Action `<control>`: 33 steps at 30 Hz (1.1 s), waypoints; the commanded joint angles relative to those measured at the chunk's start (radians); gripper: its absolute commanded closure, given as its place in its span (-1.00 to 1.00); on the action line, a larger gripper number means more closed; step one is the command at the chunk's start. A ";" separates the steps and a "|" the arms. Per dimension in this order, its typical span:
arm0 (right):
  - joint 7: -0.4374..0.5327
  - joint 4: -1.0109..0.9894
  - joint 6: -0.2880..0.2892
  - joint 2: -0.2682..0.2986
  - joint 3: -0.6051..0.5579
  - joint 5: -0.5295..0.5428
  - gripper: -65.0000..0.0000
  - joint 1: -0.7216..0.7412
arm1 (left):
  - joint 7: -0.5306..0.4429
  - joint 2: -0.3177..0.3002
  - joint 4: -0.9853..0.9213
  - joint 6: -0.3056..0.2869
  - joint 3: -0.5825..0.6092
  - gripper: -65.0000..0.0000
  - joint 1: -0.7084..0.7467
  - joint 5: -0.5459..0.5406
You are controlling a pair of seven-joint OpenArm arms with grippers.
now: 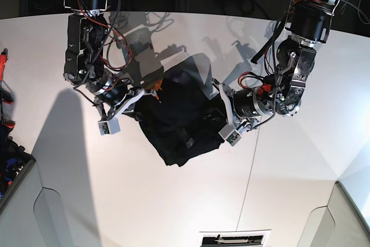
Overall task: Layout the t-shirt on the table in an organized manner, then fold the t-shirt properly
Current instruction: 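Fold the bundle over again with both grippers, then press and tidy the folded shirt edges with both grippers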
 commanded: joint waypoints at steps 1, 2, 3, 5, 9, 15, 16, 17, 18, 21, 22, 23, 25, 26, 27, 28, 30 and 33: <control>0.005 0.022 0.016 -0.006 -0.001 0.028 1.00 -0.005 | -0.016 -0.006 0.008 -0.008 -0.005 0.79 -0.024 0.000; 0.005 0.030 0.015 -0.008 -0.001 0.045 1.00 -0.023 | -0.021 -0.005 0.008 -0.008 -0.005 0.79 -0.024 0.008; 0.005 0.040 0.015 -0.012 -0.001 0.058 1.00 -0.040 | -0.031 -0.005 0.008 -0.008 -0.005 0.79 -0.024 0.010; 0.000 0.065 0.019 -0.023 -0.001 0.081 1.00 -0.072 | -0.050 -0.005 0.008 -0.008 -0.005 0.79 -0.027 0.011; -0.017 0.128 0.028 -0.068 -0.002 0.093 1.00 -0.124 | -0.046 0.003 0.008 -0.008 -0.005 0.79 -0.037 0.022; -0.016 0.226 0.029 -0.090 0.006 0.088 1.00 -0.136 | 0.021 -0.004 0.027 -0.008 -0.005 0.79 -0.070 -0.048; -0.017 0.251 0.029 -0.090 0.010 0.082 1.00 -0.137 | 0.025 -0.013 0.050 -0.008 -0.005 0.79 -0.071 -0.063; -0.018 0.275 0.029 -0.090 0.016 0.070 1.00 -0.137 | 0.034 -0.024 0.081 -0.009 -0.005 0.79 -0.071 -0.076; -0.019 0.298 0.029 -0.088 0.021 0.055 1.00 -0.137 | 0.050 -0.037 0.115 -0.009 -0.005 0.79 -0.071 -0.088; -0.036 0.346 0.022 -0.063 0.027 0.036 1.00 -0.136 | 0.124 -0.076 0.220 -0.009 -0.005 0.79 -0.060 -0.160; -0.037 0.351 0.021 -0.054 0.028 0.035 1.00 -0.136 | 0.140 -0.090 0.253 -0.009 -0.005 0.79 -0.051 -0.186; -0.037 0.351 0.020 -0.043 0.028 0.035 1.00 -0.136 | 0.147 -0.103 0.284 -0.017 -0.005 0.79 -0.039 -0.204; -0.040 0.351 0.018 -0.026 0.032 0.031 1.00 -0.137 | 0.149 -0.127 0.346 -0.035 -0.005 0.79 0.000 -0.223; -0.046 0.351 0.018 -0.017 0.036 0.028 1.00 -0.137 | 0.149 -0.136 0.377 -0.039 -0.005 0.79 0.024 -0.232; -0.054 0.351 0.018 -0.006 0.041 0.028 1.00 -0.137 | 0.149 -0.142 0.405 -0.055 -0.005 0.79 0.054 -0.240; -0.061 0.351 0.018 0.004 0.047 0.029 1.00 -0.138 | 0.149 -0.145 0.430 -0.055 -0.005 0.79 0.086 -0.251; -0.064 0.351 0.018 0.015 0.060 0.029 1.00 -0.143 | 0.138 -0.140 0.452 -0.055 -0.005 0.79 0.155 -0.256; -0.065 0.351 0.017 0.017 0.068 0.037 1.00 -0.155 | 0.055 -0.108 0.429 -0.055 -0.005 0.79 0.240 -0.152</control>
